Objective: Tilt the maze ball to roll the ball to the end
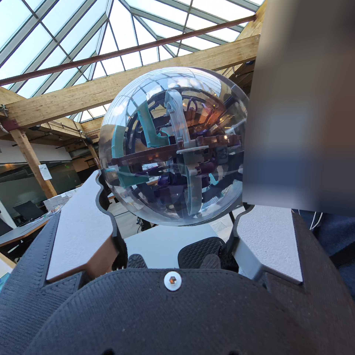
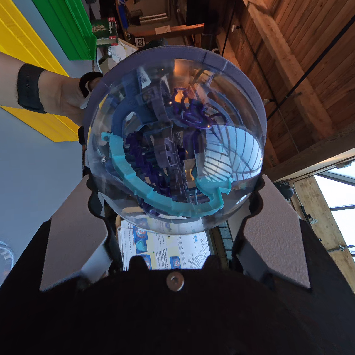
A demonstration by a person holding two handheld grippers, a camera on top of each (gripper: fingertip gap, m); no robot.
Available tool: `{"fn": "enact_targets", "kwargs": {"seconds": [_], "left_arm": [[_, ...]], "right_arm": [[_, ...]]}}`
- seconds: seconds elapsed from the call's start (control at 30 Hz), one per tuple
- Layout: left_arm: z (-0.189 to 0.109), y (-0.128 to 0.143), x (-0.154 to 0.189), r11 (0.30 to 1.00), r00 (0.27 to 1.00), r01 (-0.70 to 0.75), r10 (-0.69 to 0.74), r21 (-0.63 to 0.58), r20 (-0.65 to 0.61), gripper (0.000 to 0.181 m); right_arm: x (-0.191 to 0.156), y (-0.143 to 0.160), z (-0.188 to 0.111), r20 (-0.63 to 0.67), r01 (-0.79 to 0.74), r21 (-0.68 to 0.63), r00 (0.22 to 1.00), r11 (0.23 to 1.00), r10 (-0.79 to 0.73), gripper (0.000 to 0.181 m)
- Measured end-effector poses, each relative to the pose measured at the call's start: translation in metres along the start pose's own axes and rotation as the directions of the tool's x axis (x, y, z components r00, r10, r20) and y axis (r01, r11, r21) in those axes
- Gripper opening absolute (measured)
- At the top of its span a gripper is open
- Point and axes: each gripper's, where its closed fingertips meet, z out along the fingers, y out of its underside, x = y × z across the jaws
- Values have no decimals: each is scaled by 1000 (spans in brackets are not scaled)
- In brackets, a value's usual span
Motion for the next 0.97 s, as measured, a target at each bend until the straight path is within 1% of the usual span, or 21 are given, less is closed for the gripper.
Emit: {"fn": "enact_targets", "kwargs": {"seconds": [0.1, 0.23, 0.4, 0.5, 0.7, 0.83, 0.97], "left_arm": [[1, -2, 1, 1000, 1000, -2, 2, -17, 25, 142], [4, -5, 4, 999, 998, -23, 25, -35, 53, 142], [3, -1, 1, 997, 996, -23, 30, -77, 86, 143], [3, 4, -7, 996, 993, -5, 16, -91, 120, 143], [4, 11, -13, 993, 989, -27, 43, -112, 142, 143], [-1, 22, -20, 988, 988, -61, 81, -143, 134, 143], [-1, 28, -31, 995, 991, 3, 9, -96, 131, 143]], "right_arm": [[0, 1, -1, -37, -37, 33, 999, 999, 39, 157], [-1, -1, -5, -120, -86, 131, 987, 988, 102, 157], [-9, 6, -4, -214, -157, 261, 953, 952, 216, 157], [-13, 17, -1, -238, -213, 308, 926, 927, 293, 157], [-19, 27, 0, -282, -228, 388, 893, 893, 351, 157], [-24, 38, 6, -259, -184, 313, 927, 932, 271, 157], [-24, 48, 8, -224, -212, 300, 932, 930, 285, 157]]}}
